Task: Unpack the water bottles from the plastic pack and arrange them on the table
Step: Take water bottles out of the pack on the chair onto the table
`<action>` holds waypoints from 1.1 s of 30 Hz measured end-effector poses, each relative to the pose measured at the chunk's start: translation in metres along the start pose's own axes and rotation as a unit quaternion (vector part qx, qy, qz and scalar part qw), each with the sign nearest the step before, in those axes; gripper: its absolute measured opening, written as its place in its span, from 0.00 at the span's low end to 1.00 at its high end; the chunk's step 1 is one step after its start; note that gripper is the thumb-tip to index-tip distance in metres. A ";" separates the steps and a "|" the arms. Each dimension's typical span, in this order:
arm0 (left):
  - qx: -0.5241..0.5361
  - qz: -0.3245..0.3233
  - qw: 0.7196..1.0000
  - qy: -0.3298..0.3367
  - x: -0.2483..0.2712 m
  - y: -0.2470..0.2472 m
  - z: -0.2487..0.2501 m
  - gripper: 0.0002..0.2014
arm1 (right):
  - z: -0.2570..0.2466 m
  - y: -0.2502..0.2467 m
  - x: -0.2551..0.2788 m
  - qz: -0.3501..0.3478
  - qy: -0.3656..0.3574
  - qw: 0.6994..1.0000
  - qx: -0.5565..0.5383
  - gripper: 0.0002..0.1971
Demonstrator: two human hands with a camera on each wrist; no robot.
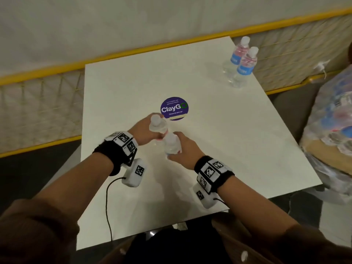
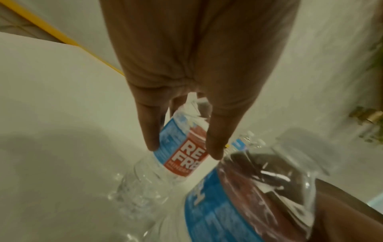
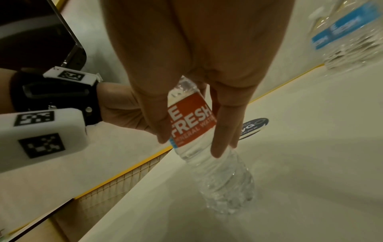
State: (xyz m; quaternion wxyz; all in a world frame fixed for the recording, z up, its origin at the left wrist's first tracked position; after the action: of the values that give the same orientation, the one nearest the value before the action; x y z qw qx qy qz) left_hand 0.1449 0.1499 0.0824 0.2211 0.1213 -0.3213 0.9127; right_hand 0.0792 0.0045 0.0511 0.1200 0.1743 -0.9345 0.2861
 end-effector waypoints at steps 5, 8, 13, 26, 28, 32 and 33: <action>-0.003 0.086 0.996 -0.008 -0.015 -0.038 -0.023 0.17 | -0.024 0.013 -0.049 0.019 0.007 1.000 0.010 0.36; 0.001 0.117 0.993 -0.033 -0.031 -0.051 -0.034 0.07 | -0.037 0.014 -0.077 0.034 0.009 0.999 -0.007 0.36; 0.082 0.254 0.960 -0.087 -0.035 -0.060 -0.052 0.34 | -0.049 0.006 -0.107 0.051 0.008 0.999 0.000 0.38; 0.220 -0.003 0.941 -0.257 -0.043 0.137 -0.005 0.13 | 0.088 -0.099 0.007 0.139 0.132 0.979 -0.067 0.18; 0.177 -0.057 0.965 -0.186 -0.056 0.167 0.039 0.06 | 0.116 -0.128 0.033 0.170 0.153 0.972 -0.057 0.14; 0.095 -0.138 0.983 -0.074 -0.080 0.231 0.121 0.05 | 0.170 -0.185 0.084 0.225 0.196 0.953 -0.044 0.13; 0.083 -0.155 0.983 -0.046 -0.085 0.246 0.139 0.05 | 0.182 -0.197 0.095 0.241 0.204 0.948 -0.046 0.12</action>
State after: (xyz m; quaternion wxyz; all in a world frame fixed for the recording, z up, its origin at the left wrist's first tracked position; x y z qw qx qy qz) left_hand 0.1116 -0.1376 0.0267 0.3340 0.2295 -0.2314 0.8844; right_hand 0.0481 -0.2780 0.0317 0.2437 -0.1235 -0.9164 0.2924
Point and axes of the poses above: each hand's wrist, its own x-axis away from the middle knuckle, its own y-axis out of the palm, z = x × y, the point moved 4 cm from there along -x, towards the middle knuckle
